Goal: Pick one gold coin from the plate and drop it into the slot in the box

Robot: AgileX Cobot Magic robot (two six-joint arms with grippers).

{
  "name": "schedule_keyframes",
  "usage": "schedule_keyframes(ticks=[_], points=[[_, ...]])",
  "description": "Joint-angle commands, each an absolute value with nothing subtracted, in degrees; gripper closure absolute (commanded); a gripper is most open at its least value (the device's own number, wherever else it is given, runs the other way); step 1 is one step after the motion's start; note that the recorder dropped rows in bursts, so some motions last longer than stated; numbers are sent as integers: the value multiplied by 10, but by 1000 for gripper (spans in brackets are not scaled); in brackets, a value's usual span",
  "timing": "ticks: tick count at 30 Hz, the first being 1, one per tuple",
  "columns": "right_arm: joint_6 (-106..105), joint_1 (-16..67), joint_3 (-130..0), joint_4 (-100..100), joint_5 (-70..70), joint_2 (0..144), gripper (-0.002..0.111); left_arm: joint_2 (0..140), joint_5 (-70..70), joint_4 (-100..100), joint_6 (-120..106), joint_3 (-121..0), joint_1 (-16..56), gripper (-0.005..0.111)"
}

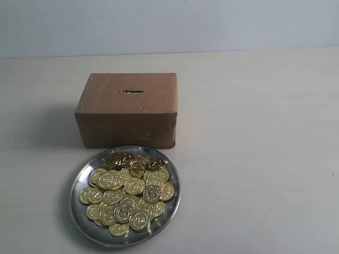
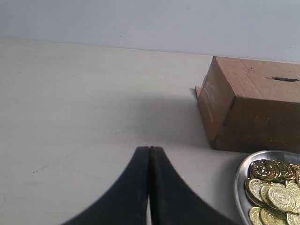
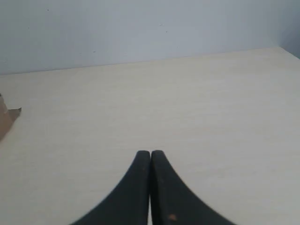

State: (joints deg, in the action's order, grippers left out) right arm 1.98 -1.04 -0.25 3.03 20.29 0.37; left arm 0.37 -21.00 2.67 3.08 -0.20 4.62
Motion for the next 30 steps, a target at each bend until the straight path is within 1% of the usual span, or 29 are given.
schedule_keyframes(ticks=[1,5,7,10,12,16,24,28,30], points=[[17,-14,0,30,201,0,108,0,-204,31,29,0,45,107],[17,-14,0,15,193,0,108,0,-199,29,19,0,45,107],[22,-14,0,26,162,0,108,0,-178,74,41,0,45,107],[60,-14,0,106,96,0,108,0,-144,274,130,0,45,107],[100,-14,0,210,61,0,108,0,-144,376,148,0,45,107],[108,-14,0,337,37,0,108,0,-118,385,148,0,45,107],[108,-14,0,365,21,0,108,0,-117,386,140,0,45,107],[113,-13,-2,417,70,0,108,0,-134,396,140,0,45,107],[103,-13,-26,417,120,0,108,0,-150,409,133,0,46,107]])
